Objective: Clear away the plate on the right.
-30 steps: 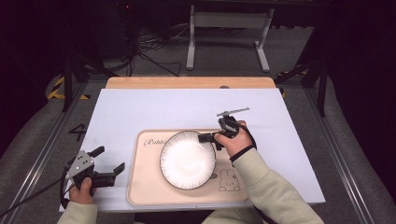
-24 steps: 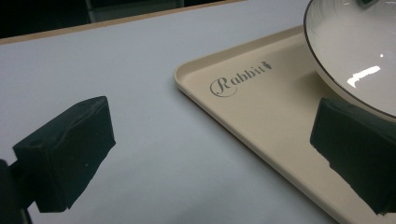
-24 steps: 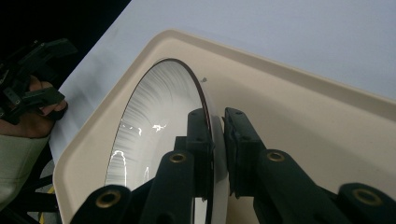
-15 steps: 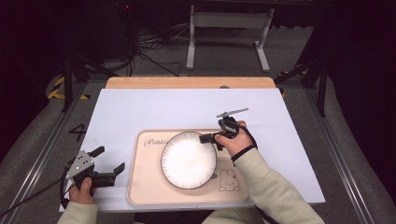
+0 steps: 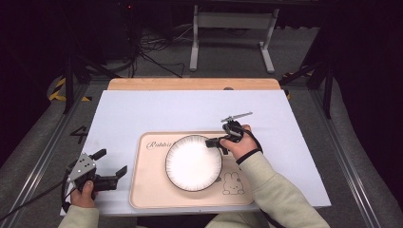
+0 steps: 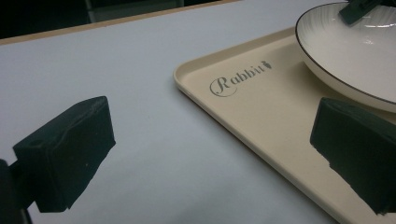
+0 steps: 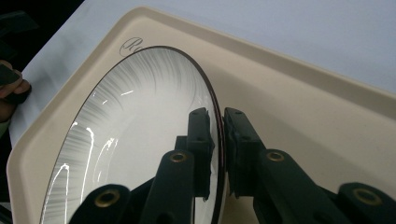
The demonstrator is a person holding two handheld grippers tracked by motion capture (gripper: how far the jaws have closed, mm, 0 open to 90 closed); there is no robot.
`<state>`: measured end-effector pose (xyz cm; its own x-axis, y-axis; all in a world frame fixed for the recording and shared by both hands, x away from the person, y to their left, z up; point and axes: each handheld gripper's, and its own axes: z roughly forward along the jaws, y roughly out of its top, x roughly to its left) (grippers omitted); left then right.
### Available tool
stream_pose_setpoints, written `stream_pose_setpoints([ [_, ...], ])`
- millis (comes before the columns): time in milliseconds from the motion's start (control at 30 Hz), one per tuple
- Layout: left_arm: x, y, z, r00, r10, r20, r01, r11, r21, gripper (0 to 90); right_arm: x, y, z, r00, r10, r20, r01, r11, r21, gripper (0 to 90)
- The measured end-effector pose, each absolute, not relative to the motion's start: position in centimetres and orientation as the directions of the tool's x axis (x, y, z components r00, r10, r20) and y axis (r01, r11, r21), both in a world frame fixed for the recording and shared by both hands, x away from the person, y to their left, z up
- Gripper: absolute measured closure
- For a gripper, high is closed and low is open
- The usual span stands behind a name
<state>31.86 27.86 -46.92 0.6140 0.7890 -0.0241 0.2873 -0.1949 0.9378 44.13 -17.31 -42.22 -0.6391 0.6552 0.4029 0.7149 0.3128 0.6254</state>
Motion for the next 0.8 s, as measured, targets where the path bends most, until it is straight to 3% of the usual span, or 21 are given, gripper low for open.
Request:
stream_pose_setpoints([
  [400, 31.8, 27.8, -46.9, 0.613, 0.789, -0.027, 0.289, -0.192, 0.938, 0.3, 44.4, -17.5, -43.2, -0.634, 0.66, 0.403, 0.725, 0.324, 0.608, 73.5],
  [800, 31.9, 27.8, -46.9, 0.614, 0.789, -0.026, 0.286, -0.192, 0.939, 0.3, 44.1, -17.4, -43.0, -0.662, 0.687, 0.3, 0.665, 0.354, 0.658, 52.9],
])
